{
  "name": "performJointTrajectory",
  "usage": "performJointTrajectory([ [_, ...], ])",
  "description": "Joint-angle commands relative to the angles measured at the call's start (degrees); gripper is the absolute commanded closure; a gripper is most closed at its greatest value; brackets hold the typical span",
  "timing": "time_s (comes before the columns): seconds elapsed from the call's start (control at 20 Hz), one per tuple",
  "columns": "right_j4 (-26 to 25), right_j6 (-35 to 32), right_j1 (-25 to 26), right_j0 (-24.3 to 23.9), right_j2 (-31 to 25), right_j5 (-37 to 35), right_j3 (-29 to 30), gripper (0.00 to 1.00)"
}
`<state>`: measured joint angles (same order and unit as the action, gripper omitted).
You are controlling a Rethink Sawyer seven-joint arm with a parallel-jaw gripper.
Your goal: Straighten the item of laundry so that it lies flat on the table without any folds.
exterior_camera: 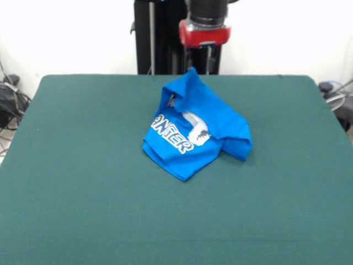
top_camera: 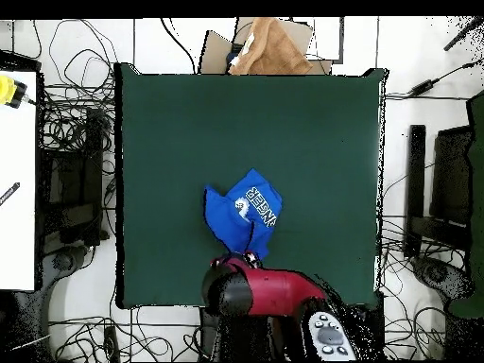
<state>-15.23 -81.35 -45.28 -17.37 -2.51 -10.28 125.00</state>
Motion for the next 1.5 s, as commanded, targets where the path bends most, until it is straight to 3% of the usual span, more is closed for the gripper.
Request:
performJointTrajectory([
  [0.05,7.3,-12.3,-7.3,6.7,-0.3,-13.2,-3.6,0.00],
  [0.4,7.8,-11.1,-3.6,7.5,-0.3,-13.8,-6.7,0.00],
  [0.85,7.4,-9.9,-3.5,5.8,0.0,-13.2,-6.8,0.00],
  [1.05,4.8,-6.8,3.6,0.7,-2.8,-5.2,-8.3,0.00],
  [1.2,1.7,-2.8,9.1,-5.7,-6.3,-0.2,-9.1,0.00],
  [1.5,-5.4,0.2,15.3,-15.5,-9.8,5.0,-9.9,0.00],
])
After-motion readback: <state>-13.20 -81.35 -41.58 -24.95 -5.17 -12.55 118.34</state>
